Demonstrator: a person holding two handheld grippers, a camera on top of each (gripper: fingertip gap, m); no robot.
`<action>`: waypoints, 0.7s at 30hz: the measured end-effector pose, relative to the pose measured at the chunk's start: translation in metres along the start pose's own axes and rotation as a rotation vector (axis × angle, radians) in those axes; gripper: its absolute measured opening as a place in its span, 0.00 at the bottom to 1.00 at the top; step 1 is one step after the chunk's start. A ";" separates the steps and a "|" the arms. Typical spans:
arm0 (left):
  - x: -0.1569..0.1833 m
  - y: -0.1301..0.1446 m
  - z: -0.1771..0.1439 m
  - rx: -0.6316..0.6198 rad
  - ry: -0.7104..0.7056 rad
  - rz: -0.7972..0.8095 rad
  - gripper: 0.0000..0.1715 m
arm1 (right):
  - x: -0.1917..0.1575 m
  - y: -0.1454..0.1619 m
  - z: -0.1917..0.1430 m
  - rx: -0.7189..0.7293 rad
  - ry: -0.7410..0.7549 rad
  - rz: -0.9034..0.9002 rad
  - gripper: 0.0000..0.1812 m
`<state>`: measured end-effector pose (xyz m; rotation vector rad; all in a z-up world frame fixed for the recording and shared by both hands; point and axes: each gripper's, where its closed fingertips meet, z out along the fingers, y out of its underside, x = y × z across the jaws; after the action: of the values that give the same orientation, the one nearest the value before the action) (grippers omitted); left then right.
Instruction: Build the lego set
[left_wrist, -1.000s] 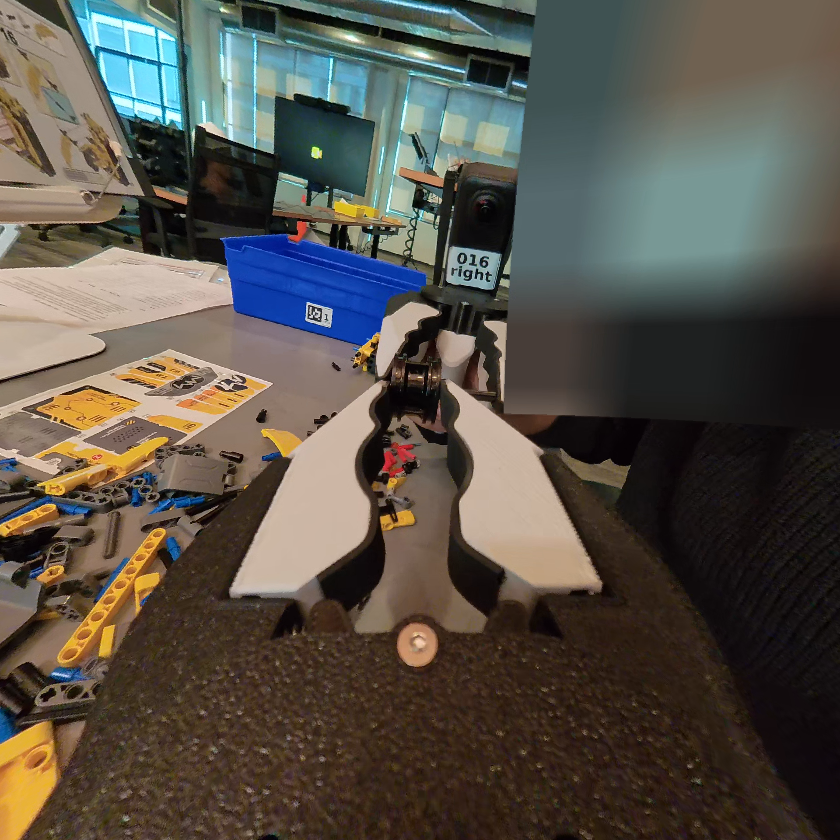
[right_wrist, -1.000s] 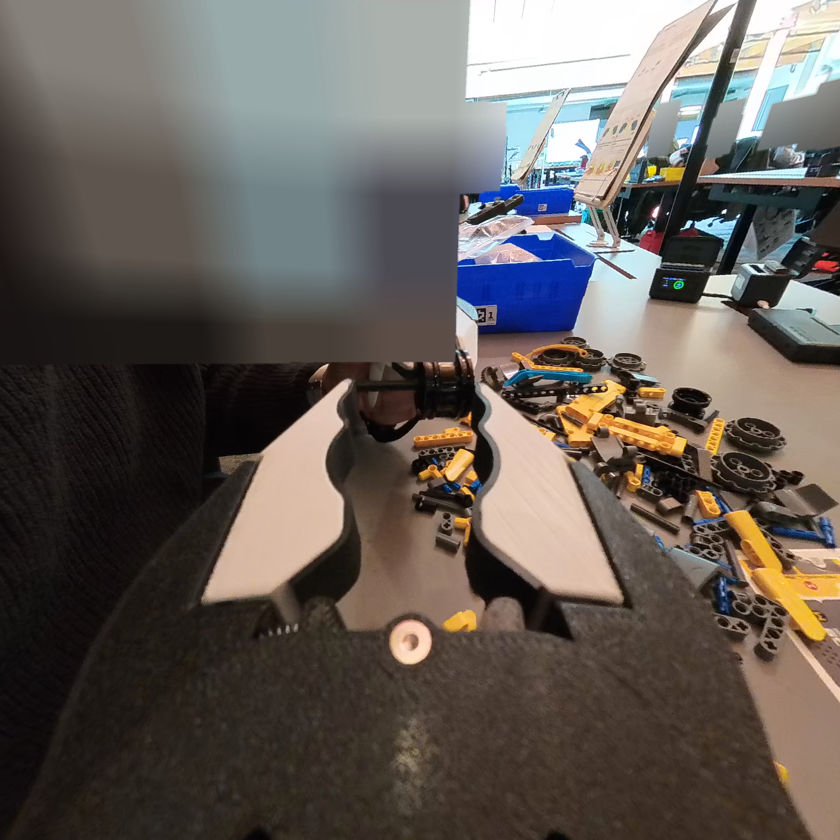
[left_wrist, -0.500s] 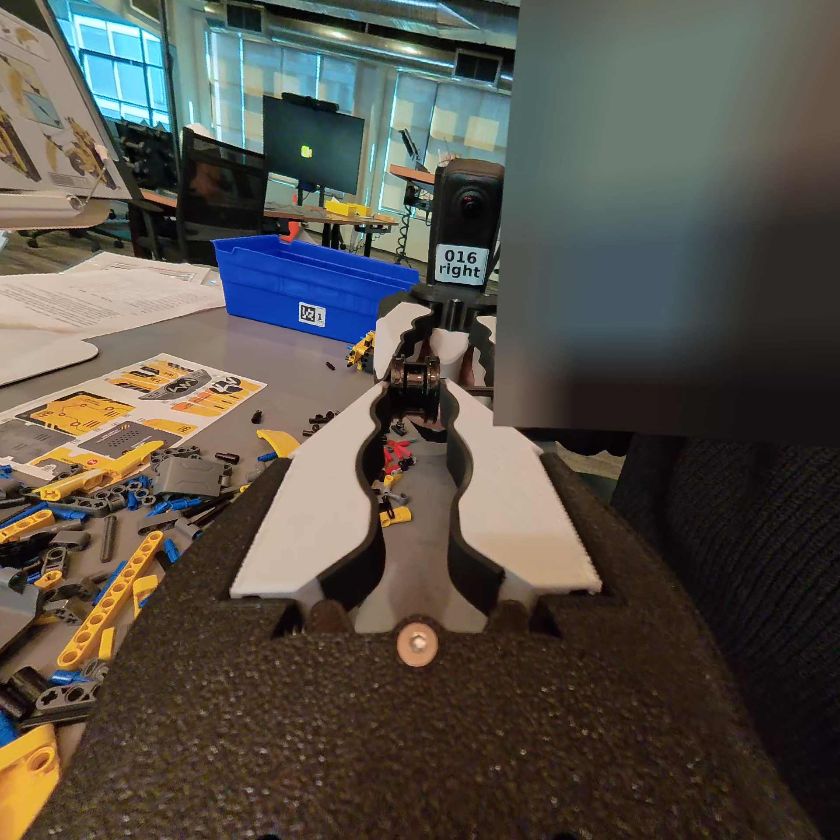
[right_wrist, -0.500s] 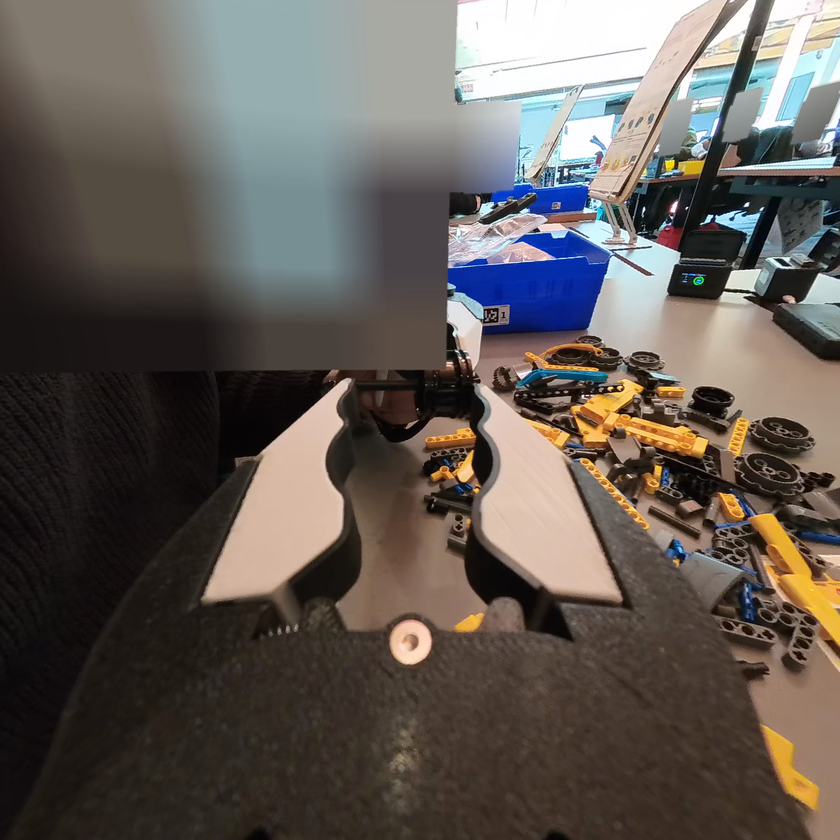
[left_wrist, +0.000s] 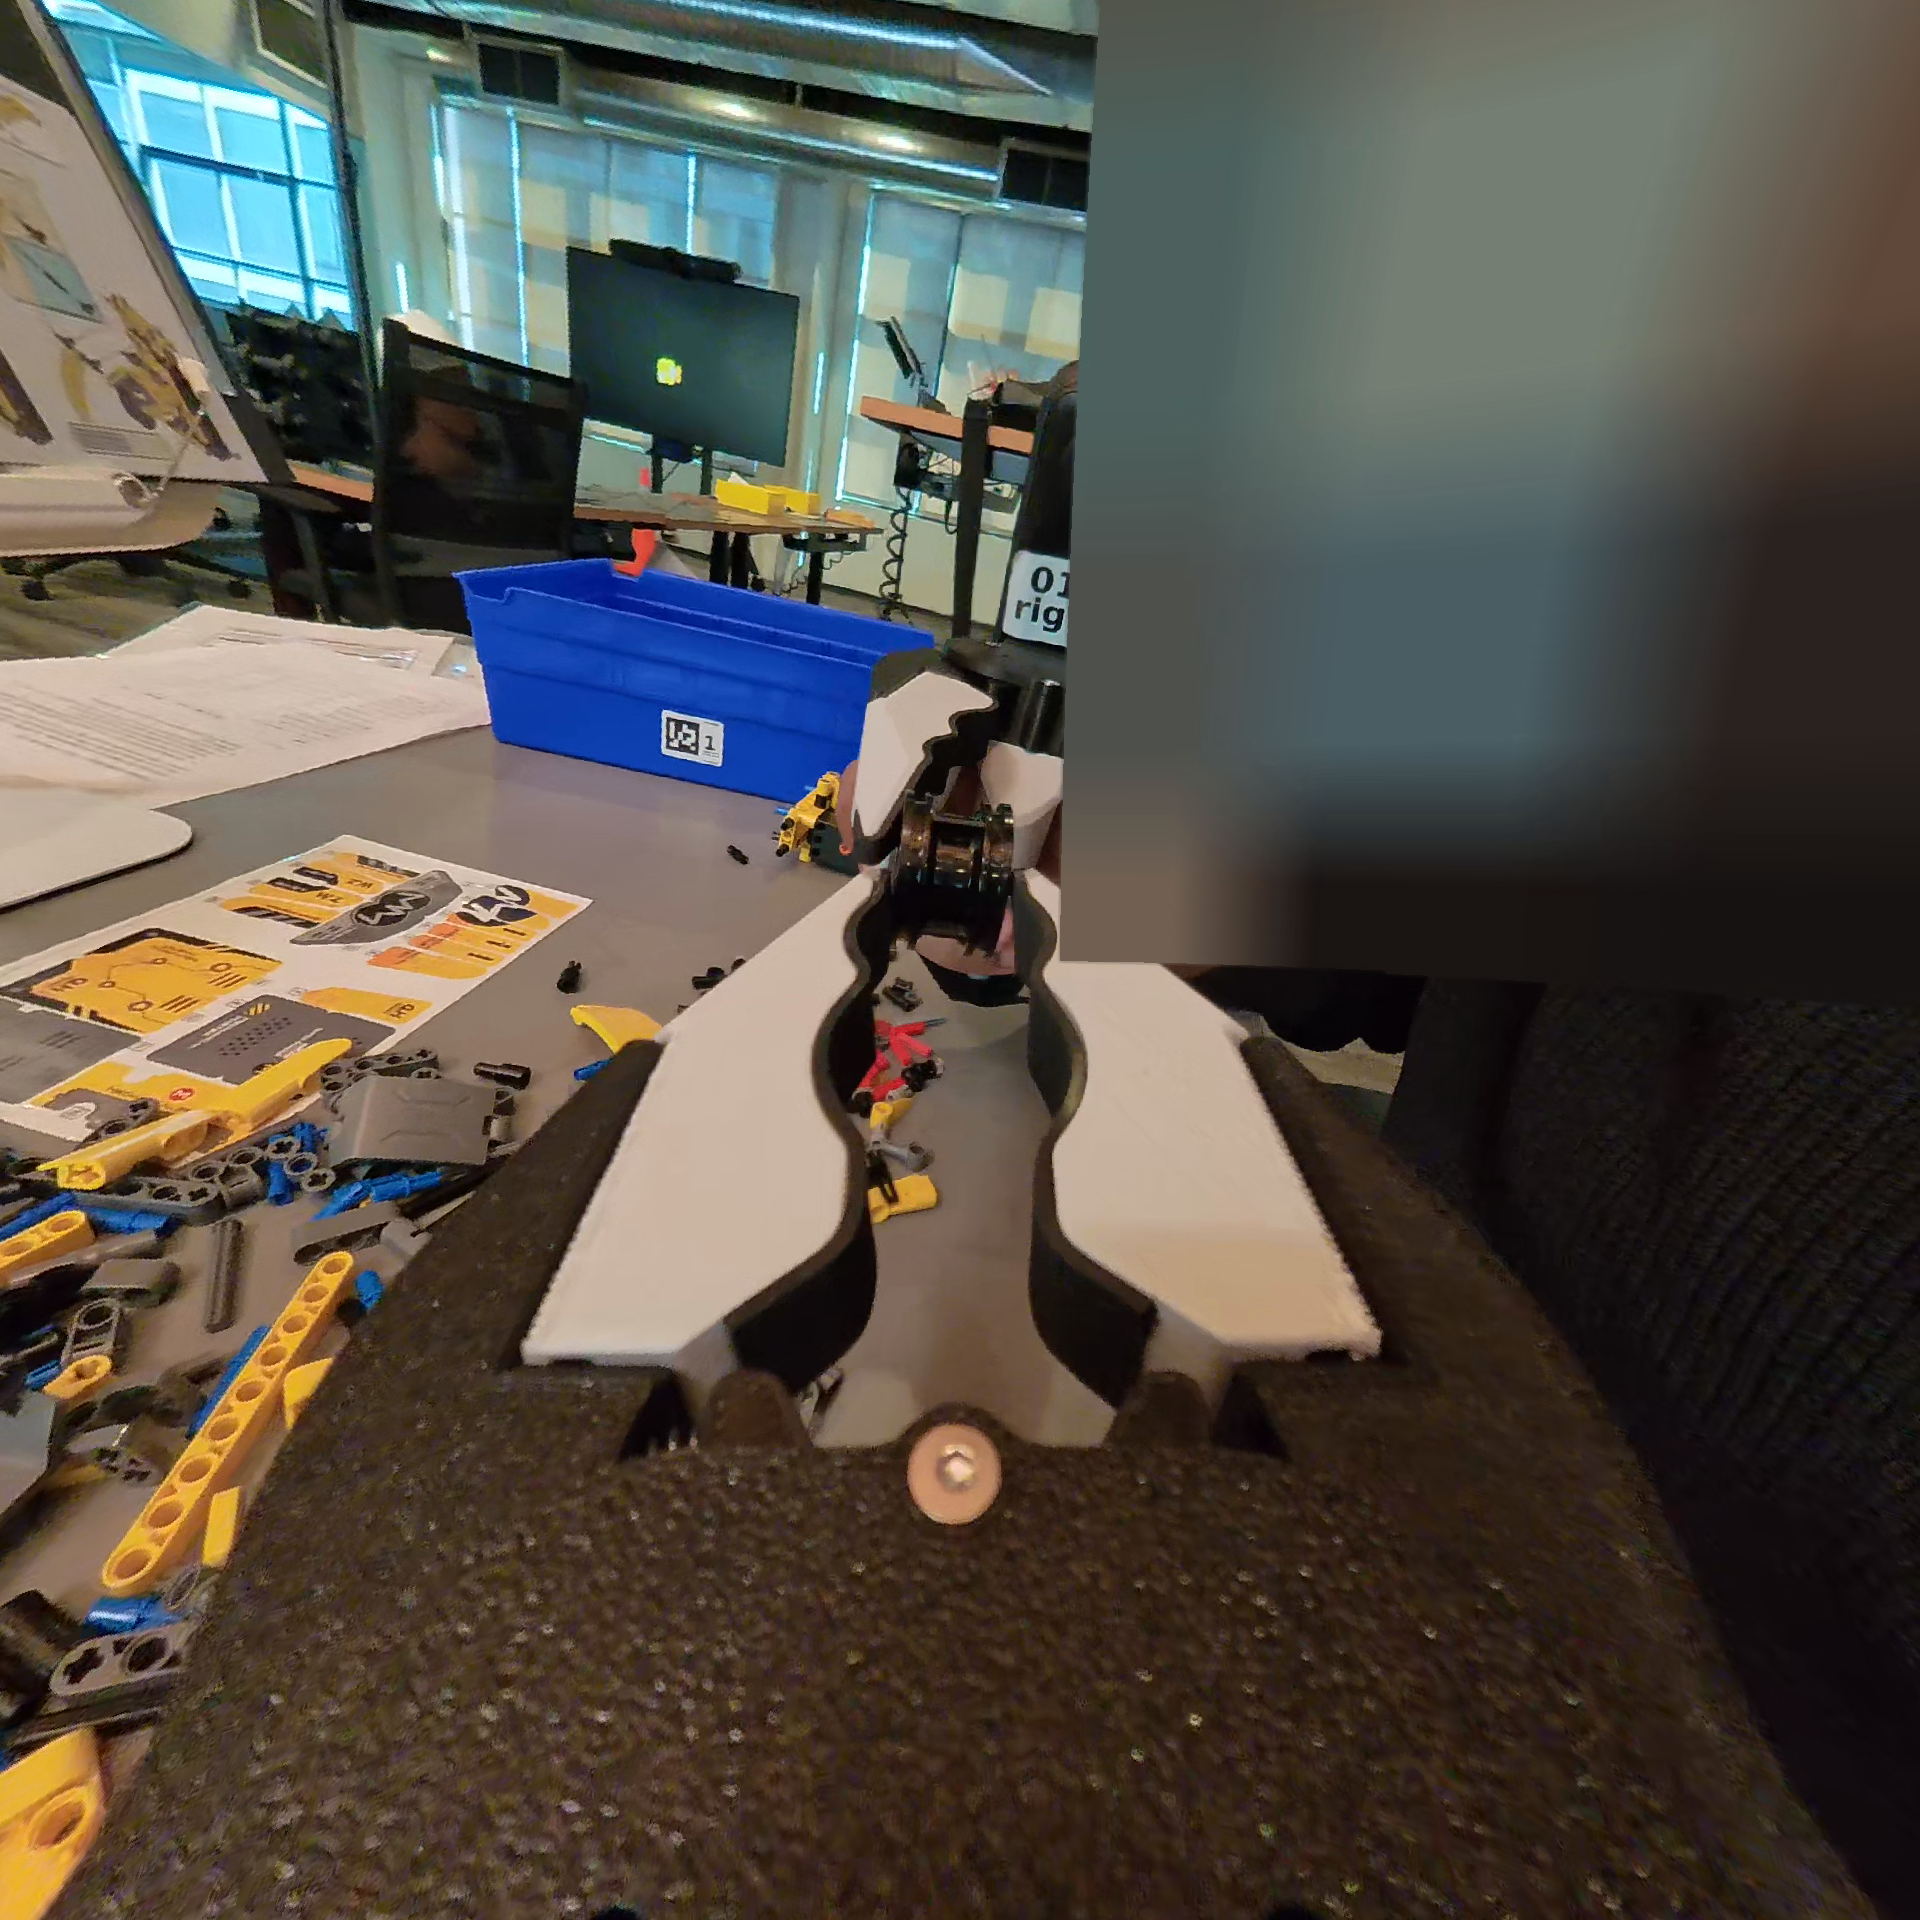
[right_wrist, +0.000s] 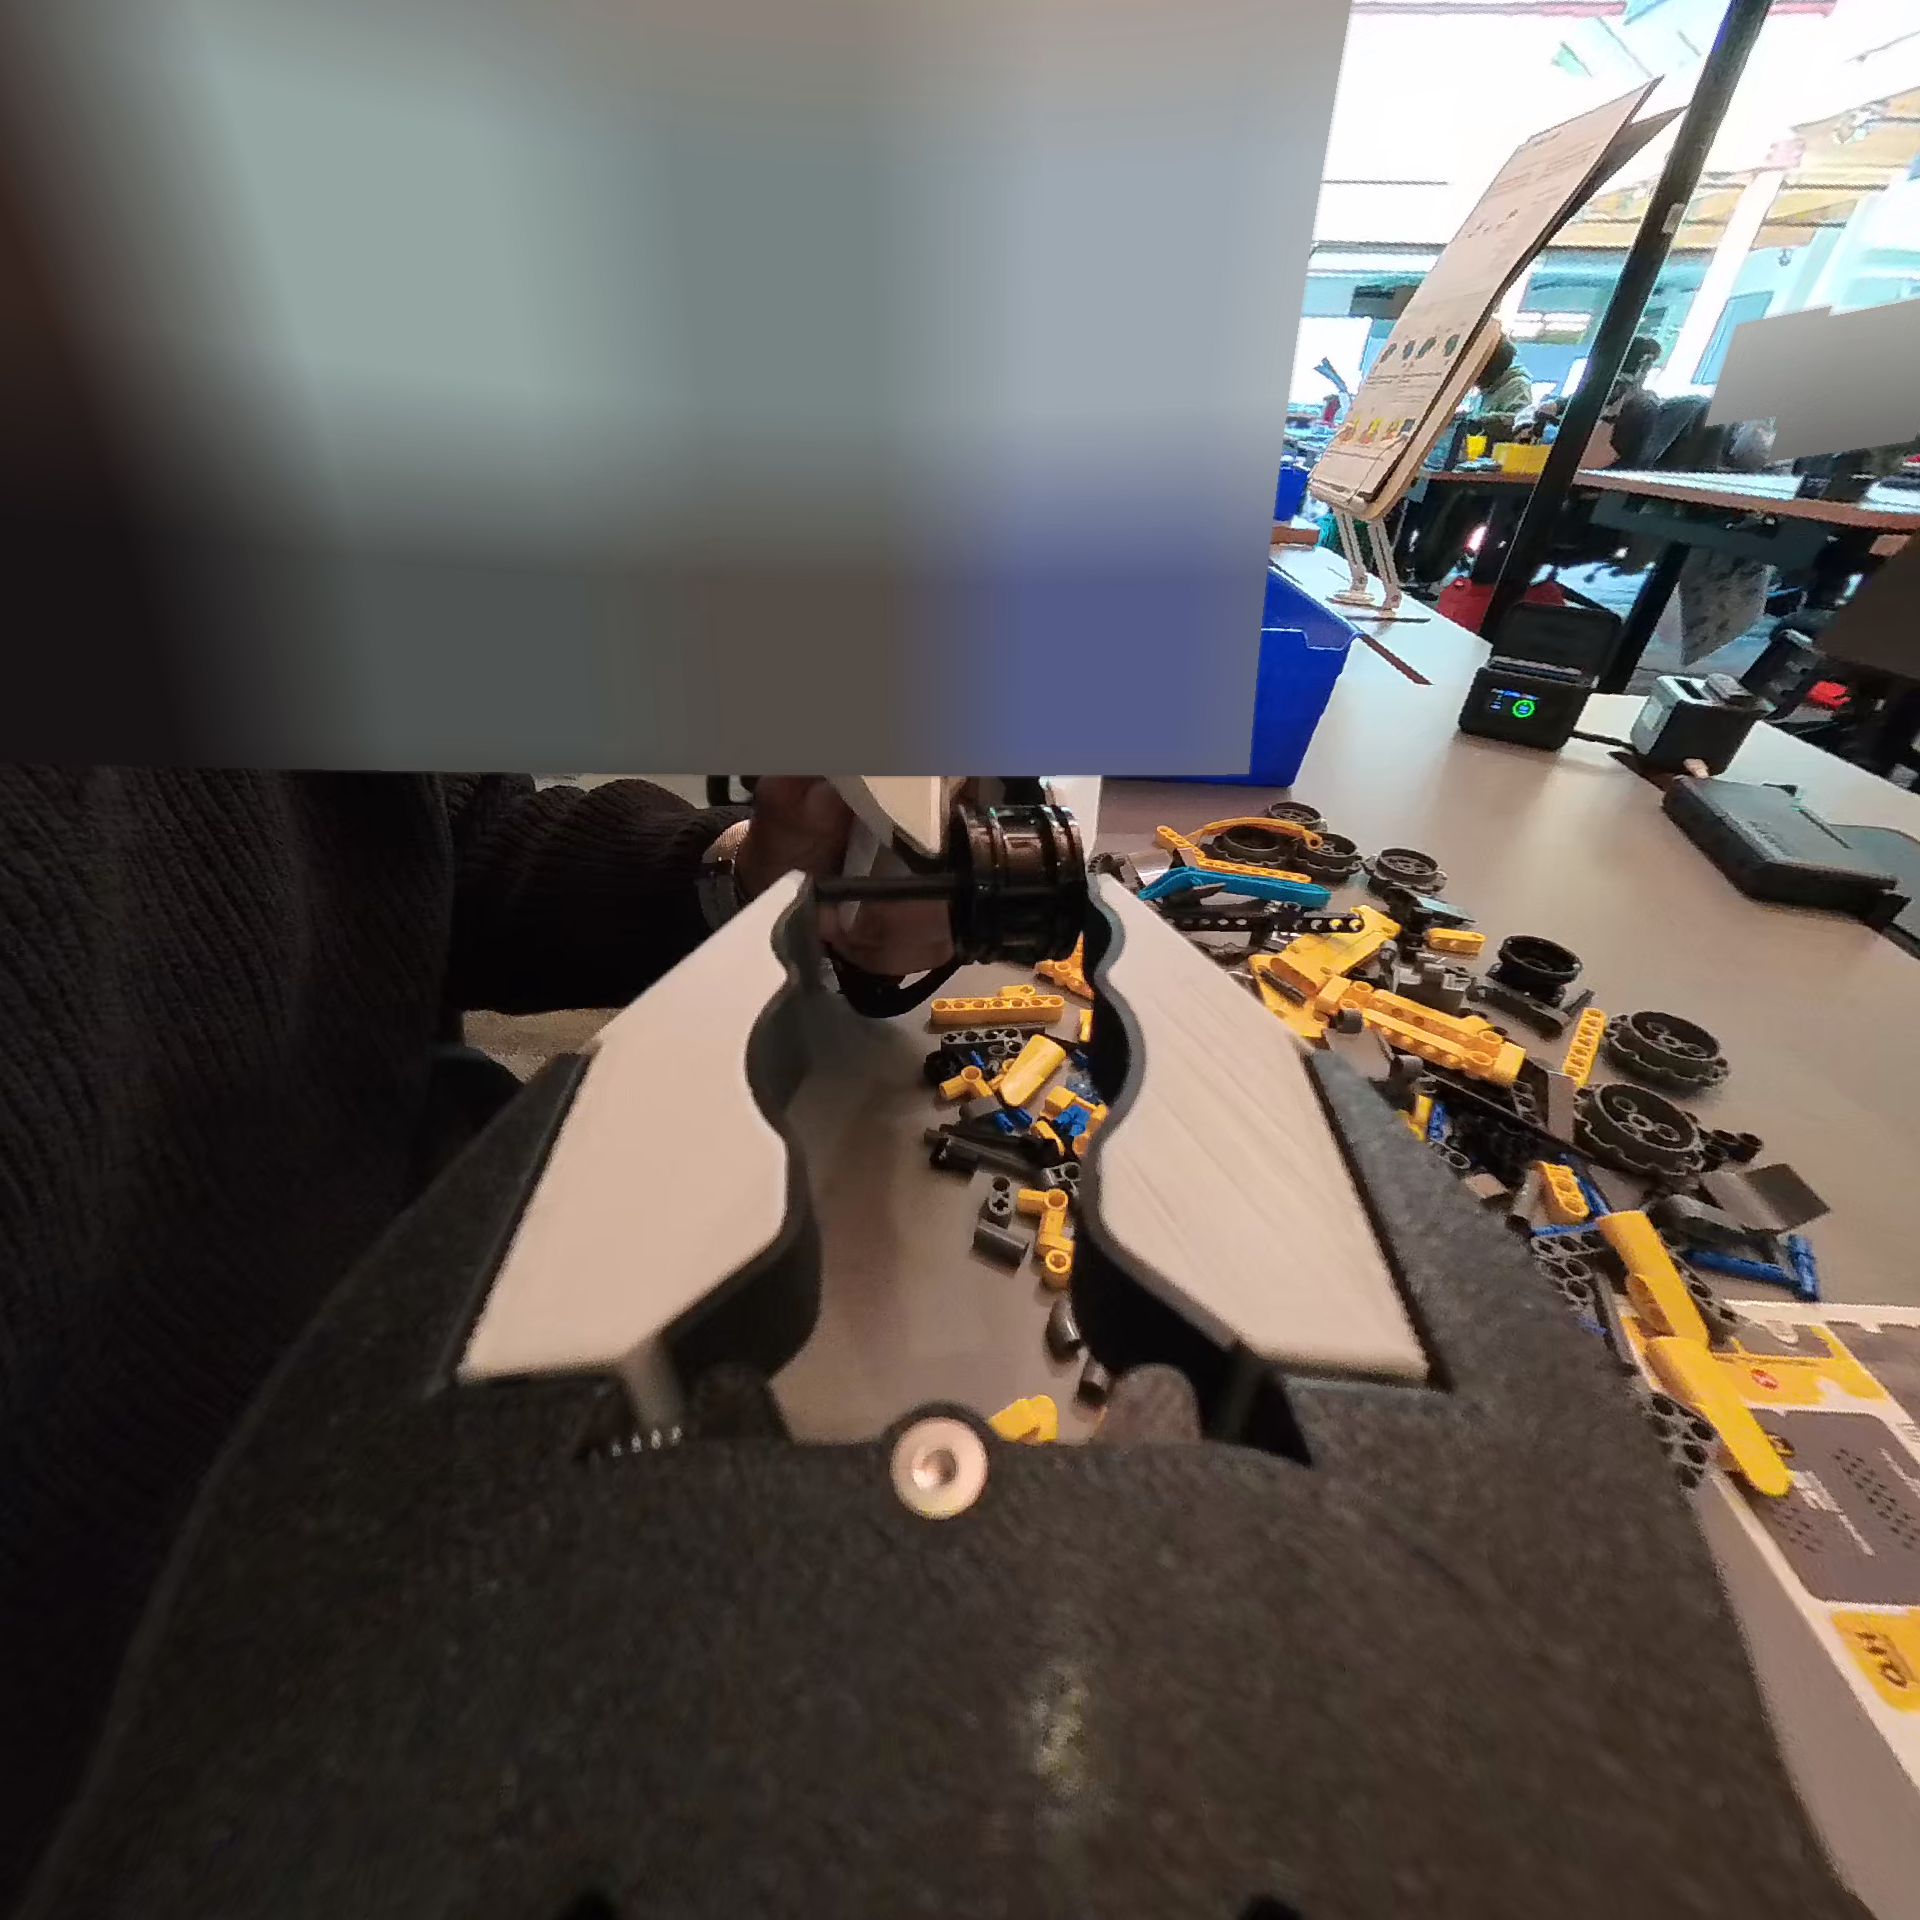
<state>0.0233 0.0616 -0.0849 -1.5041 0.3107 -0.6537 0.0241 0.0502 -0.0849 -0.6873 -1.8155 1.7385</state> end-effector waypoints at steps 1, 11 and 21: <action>0.000 0.000 0.000 -0.002 -0.002 0.001 0.13 | 0.000 0.000 0.000 0.004 -0.003 0.009 0.28; 0.001 0.004 0.001 -0.027 0.020 -0.025 0.11 | -0.001 -0.002 -0.001 0.057 -0.046 0.073 0.29; 0.006 0.007 0.002 -0.051 0.034 -0.003 0.12 | -0.001 0.000 -0.003 0.072 -0.136 0.242 0.20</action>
<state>0.0307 0.0600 -0.0909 -1.5438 0.3538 -0.6786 0.0266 0.0520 -0.0849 -0.8045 -1.8099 2.0416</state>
